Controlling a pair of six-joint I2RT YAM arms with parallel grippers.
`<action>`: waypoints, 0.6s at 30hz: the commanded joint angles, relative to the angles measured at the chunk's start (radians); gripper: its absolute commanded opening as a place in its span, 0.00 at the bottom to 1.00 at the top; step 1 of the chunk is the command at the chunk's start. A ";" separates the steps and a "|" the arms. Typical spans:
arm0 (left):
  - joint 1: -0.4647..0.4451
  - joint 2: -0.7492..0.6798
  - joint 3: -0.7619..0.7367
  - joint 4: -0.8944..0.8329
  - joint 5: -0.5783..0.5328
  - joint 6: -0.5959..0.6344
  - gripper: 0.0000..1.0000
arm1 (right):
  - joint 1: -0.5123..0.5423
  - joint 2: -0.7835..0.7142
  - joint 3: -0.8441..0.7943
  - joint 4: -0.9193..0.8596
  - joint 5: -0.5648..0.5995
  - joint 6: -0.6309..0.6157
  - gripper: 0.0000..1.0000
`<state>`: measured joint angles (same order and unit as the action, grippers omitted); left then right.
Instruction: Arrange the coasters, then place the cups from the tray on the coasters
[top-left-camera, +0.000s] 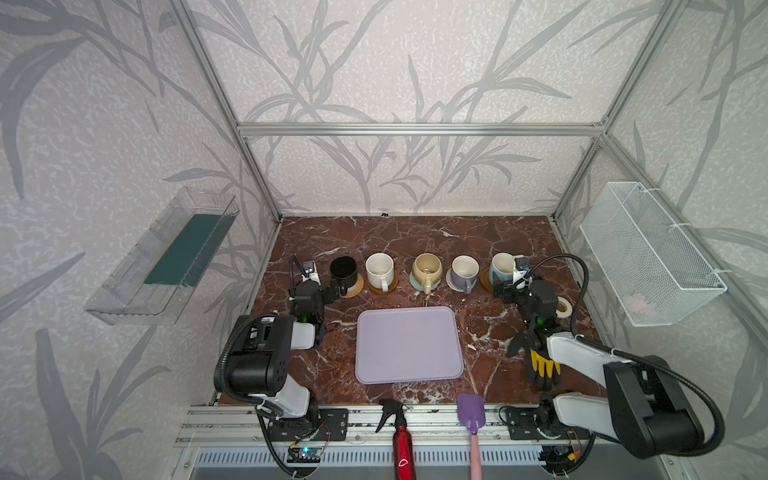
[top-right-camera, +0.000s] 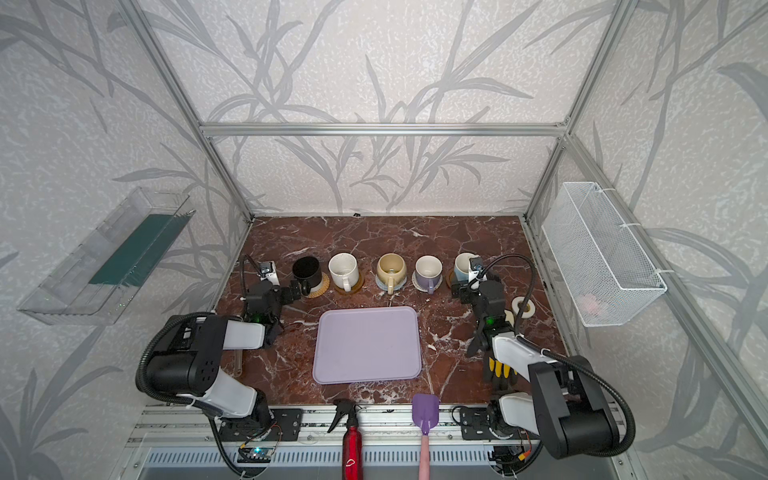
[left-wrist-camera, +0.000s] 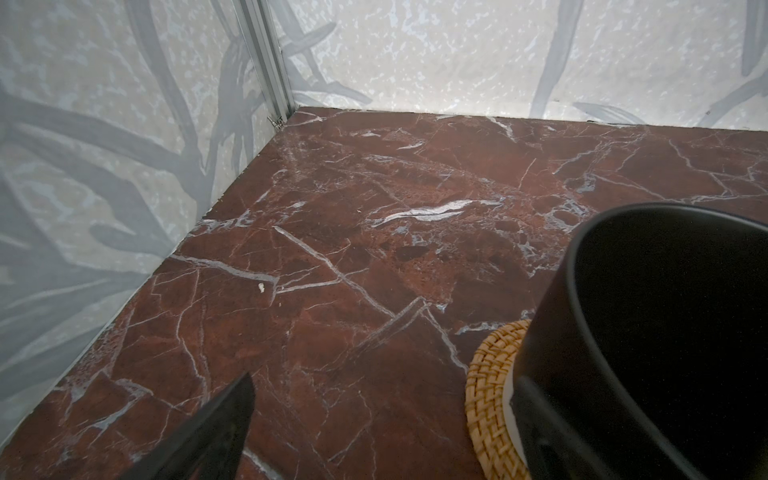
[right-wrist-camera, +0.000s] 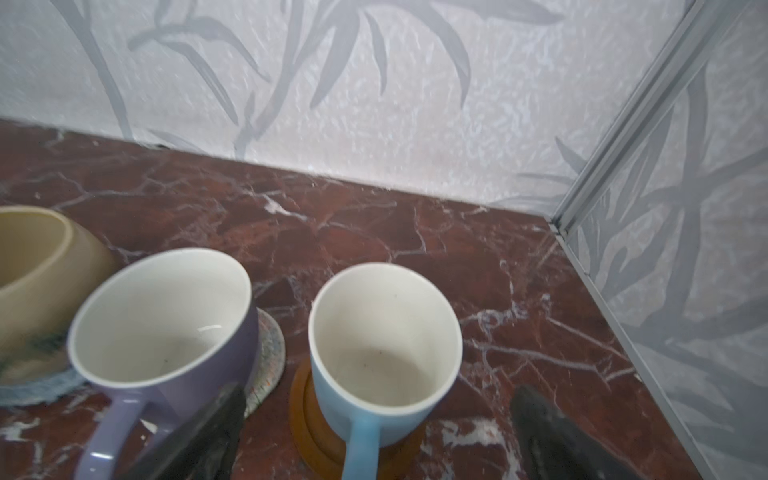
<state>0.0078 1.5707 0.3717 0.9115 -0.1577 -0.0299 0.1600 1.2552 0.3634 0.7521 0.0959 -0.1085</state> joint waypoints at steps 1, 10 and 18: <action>0.002 -0.002 0.011 0.021 0.010 -0.001 0.99 | 0.000 0.087 0.009 -0.030 -0.041 -0.030 0.99; 0.003 -0.003 0.010 0.022 0.010 -0.001 0.99 | -0.002 0.315 -0.001 0.222 0.029 0.000 0.99; 0.004 -0.002 0.011 0.022 0.010 0.000 0.99 | -0.016 0.295 0.028 0.131 0.013 0.013 0.99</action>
<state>0.0078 1.5707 0.3717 0.9119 -0.1577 -0.0299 0.1501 1.5700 0.3740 0.8684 0.1066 -0.1051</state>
